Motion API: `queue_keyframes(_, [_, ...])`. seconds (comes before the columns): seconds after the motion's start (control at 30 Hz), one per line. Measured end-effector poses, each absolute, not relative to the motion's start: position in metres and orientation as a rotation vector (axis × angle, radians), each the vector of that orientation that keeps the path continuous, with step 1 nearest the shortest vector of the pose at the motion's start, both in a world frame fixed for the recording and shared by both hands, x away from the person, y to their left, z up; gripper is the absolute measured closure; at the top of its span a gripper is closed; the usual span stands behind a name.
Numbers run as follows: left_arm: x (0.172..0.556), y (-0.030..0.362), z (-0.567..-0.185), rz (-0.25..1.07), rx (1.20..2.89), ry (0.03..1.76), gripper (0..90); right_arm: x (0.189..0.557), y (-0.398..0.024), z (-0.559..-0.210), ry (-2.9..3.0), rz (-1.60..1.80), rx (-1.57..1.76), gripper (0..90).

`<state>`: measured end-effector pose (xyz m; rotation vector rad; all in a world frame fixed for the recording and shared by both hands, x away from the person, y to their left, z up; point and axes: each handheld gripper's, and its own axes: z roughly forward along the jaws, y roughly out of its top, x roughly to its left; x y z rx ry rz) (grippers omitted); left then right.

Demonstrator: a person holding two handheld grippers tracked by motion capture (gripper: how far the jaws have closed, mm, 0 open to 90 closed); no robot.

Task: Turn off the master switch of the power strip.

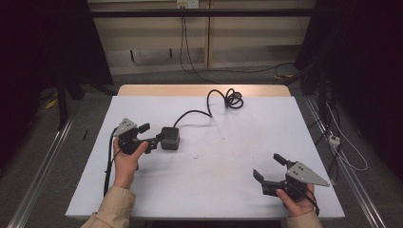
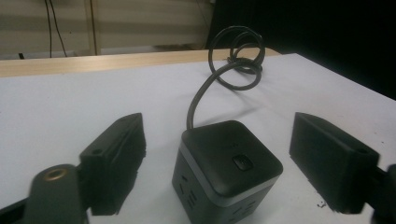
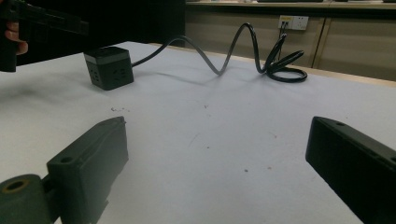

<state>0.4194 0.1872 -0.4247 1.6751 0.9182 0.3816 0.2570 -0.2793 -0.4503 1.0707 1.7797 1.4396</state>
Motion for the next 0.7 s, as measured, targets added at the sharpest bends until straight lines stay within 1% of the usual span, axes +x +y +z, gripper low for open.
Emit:
queue_keyframes(0.17, [0.4221,0.1846,-0.4234,0.38,1.691,0.91,32.0,0.257,-0.2795,-0.4503,1.779,1.439,1.071,5.3])
queue_keyframes(0.33, [0.4245,0.1802,-0.4229,0.379,1.7,0.908,40.0,0.257,-0.2799,-0.4504,1.777,1.439,1.073,5.2])
queue_keyframes(0.47, [0.4255,0.18,-0.4228,0.377,1.706,0.909,49.2,0.2569,-0.2802,-0.4502,1.774,1.44,1.073,5.2])
queue_keyframes(0.7, [0.4266,0.1811,-0.4232,0.361,1.712,0.925,58.2,0.2569,-0.28,-0.4502,1.778,1.439,1.071,5.3])
